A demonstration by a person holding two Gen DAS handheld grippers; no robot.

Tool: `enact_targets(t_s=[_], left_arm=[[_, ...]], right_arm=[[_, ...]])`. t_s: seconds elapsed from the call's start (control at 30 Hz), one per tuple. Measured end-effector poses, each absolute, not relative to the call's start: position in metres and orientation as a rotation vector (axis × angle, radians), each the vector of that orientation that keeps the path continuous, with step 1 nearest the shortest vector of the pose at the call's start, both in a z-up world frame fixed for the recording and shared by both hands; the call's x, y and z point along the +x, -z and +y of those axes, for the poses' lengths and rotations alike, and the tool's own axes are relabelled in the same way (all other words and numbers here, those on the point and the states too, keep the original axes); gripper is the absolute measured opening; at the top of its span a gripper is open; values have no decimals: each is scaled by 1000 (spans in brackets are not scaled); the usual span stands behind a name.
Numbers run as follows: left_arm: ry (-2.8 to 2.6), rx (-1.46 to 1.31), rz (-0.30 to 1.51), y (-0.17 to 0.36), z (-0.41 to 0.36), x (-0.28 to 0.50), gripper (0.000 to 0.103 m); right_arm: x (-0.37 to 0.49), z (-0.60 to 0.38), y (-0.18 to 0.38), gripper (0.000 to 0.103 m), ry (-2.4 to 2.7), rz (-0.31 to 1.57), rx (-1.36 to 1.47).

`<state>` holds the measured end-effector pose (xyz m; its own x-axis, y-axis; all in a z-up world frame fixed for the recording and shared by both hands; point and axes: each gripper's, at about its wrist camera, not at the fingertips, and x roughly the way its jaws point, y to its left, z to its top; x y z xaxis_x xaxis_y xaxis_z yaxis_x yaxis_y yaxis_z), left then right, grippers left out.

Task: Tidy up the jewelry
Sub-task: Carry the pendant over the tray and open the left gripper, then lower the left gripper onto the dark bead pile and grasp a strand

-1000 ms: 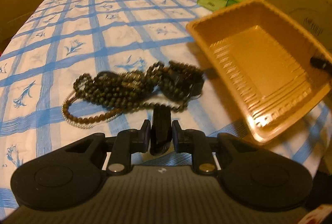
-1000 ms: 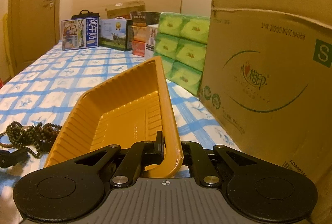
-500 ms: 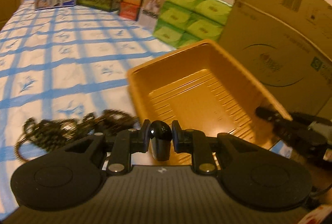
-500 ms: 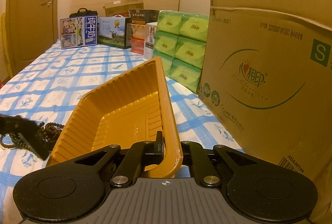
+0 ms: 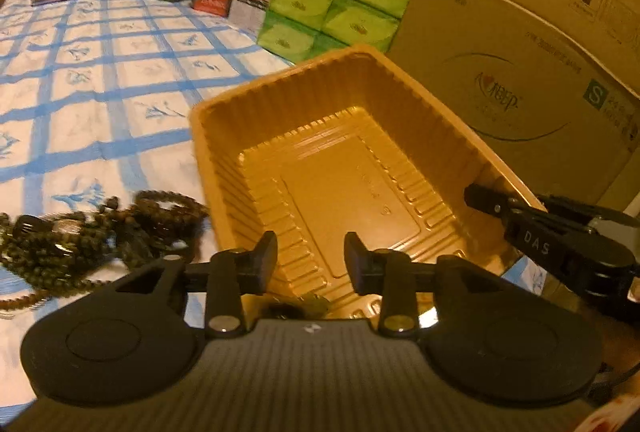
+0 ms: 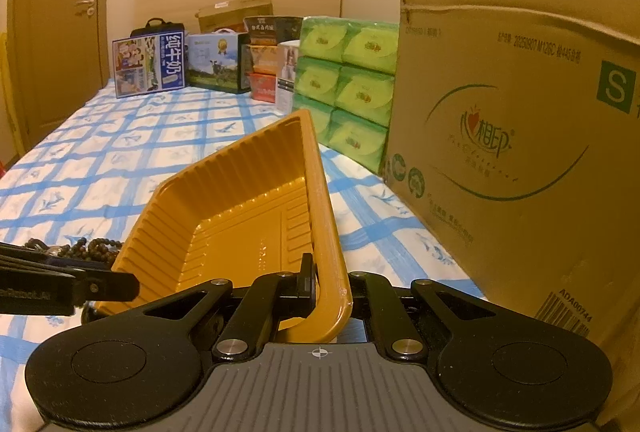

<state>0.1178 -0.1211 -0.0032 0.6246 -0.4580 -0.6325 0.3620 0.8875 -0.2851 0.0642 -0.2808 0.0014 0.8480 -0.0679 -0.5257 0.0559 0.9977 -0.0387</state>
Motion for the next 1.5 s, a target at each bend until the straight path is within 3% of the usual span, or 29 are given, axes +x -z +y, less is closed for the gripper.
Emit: enact_targets(t_s=[0.17,0.63,1.07,1.37,1.43,1.47,1.5], left_arm=[[375,-117,729,1,-87,109,39],[24,-32,758,38,24,101,40],[-20,-114,772,45,52,134,36],[-16,-149,818,61,50,154,19],[-10,-146,815,60,50,154,11],[-3,-143,814,59,49,153,1],[-5,-135,812,58,49,153,0]], right_arm=[[63,-281,0,5,70,557,-15],[60,-291,-3,5,103,561,-18],[61,-289,-2,5,112,569,-32],[61,-289,0,5,116,572,-29],[61,-289,0,5,115,572,-31],[61,-290,0,5,115,572,-30],[61,-290,0,5,115,572,-28]])
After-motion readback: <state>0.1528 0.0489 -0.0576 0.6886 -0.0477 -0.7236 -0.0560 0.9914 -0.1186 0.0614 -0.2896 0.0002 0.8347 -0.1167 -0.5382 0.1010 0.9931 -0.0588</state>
